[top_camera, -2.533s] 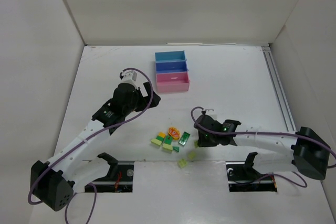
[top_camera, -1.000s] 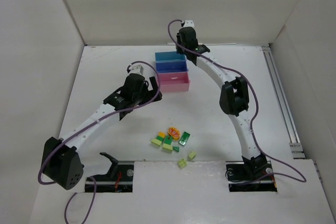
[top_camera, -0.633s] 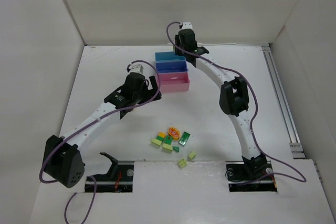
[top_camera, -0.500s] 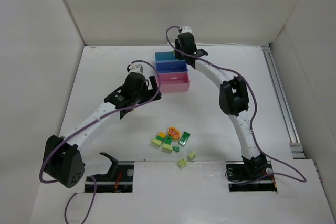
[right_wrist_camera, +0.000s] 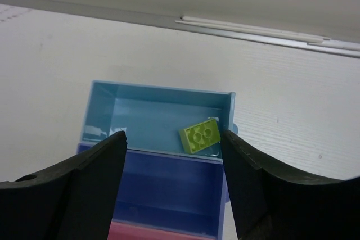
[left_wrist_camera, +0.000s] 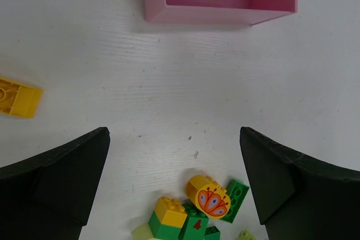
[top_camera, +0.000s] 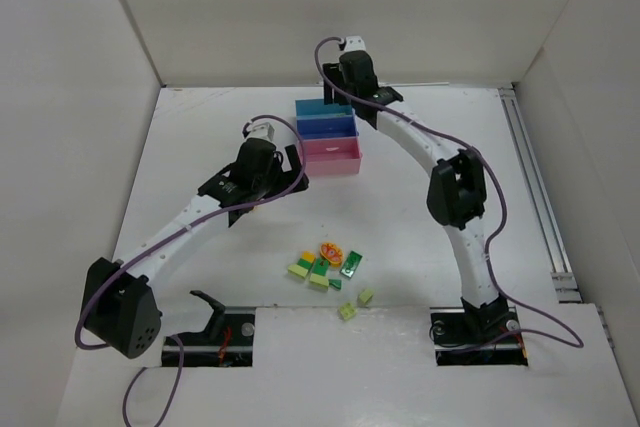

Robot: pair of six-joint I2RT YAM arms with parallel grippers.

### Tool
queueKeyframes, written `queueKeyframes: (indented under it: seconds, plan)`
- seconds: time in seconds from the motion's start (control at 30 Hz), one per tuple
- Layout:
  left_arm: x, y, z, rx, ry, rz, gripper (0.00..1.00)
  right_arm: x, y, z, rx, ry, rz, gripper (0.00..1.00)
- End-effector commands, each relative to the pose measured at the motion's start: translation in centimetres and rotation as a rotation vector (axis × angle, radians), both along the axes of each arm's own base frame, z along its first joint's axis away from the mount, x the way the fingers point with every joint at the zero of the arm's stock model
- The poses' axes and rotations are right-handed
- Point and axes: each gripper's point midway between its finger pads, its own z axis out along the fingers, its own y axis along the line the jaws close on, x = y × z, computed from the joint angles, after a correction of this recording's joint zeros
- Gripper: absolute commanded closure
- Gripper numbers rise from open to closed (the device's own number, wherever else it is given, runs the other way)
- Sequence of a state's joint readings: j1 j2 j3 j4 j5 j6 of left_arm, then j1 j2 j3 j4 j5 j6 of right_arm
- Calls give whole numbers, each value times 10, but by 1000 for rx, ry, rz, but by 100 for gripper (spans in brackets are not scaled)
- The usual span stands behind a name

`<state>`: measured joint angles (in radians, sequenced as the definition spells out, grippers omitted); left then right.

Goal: Sort the legos into containers by color

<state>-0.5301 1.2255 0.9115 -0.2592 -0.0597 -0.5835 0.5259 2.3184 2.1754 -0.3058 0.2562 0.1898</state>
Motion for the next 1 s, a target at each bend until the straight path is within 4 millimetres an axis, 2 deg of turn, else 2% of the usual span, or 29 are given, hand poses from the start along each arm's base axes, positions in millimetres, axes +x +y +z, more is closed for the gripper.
queueKeyframes:
  seconds: [0.0, 0.03, 0.07, 0.1, 0.17, 0.2, 0.23, 0.27, 0.3, 0.33, 0.4, 0.43, 0.47, 0.5, 0.53, 0.6, 0.63, 0.67, 0.77, 0.97]
  plan:
    - [1, -5, 24, -48, -57, -24, 0, -16, -4, 65, 27, -88, -2, 27]
    - [-2, -6, 20, -51, -46, -34, 0, -24, -2, 68, 22, -78, 7, 27]
    - [-2, -6, 23, -48, -56, -40, 0, -36, -5, 55, -8, -42, 3, 27]
    - [-5, -7, 19, -52, -44, -52, 0, -49, -16, 70, -4, -39, -17, 27]
    - [-10, -14, 19, -53, -43, -75, 0, -72, -32, 69, -20, -10, -78, 27]
    - [-11, -13, 17, -54, -31, -69, 0, -95, -37, 38, -57, 63, -83, 27]
    - [-11, -13, 17, -63, -27, -61, 0, -118, -42, 57, -1, 59, -95, 27]
    - [-14, -12, 15, -61, -24, -61, 0, -132, -49, 52, 15, 82, -100, 27]
    - [-17, -11, 11, -78, -14, -45, 0, -160, -57, 10, -23, 175, -78, 27]
    - [-19, -10, 11, -90, -12, -36, 0, -182, -57, 28, 15, 150, -35, 27]
    - [-20, -1, 7, -86, -4, 14, 0, -217, -58, 13, -5, 187, 28, 27]
    - [-25, 4, 0, -77, 14, 28, 0, -250, -57, -18, -63, 253, 73, 27]
    - [-24, 7, -4, -81, 25, 47, 0, -273, -60, -16, -54, 269, 89, 27]
    - [-28, 9, -10, -70, 42, 48, 0, -291, -58, -24, -65, 297, 112, 27]
    - [-31, 11, -18, -61, 58, 48, 0, -324, -51, -46, -102, 351, 176, 27]
    - [-34, 12, -25, -71, 82, 68, 0, -360, -40, -56, -87, 394, 247, 27]
    - [-37, 12, -25, -83, 89, 69, 0, -386, -28, -63, -98, 415, 327, 28]
    - [-43, 15, -36, -76, 120, 80, 0, -403, -30, -78, -127, 447, 367, 28]
    - [-49, 19, -45, -86, 155, 126, 0, -441, -21, -93, -143, 492, 462, 30]
    - [-55, 23, -46, -101, 158, 152, 0, -470, -20, -108, -183, 539, 555, 33]
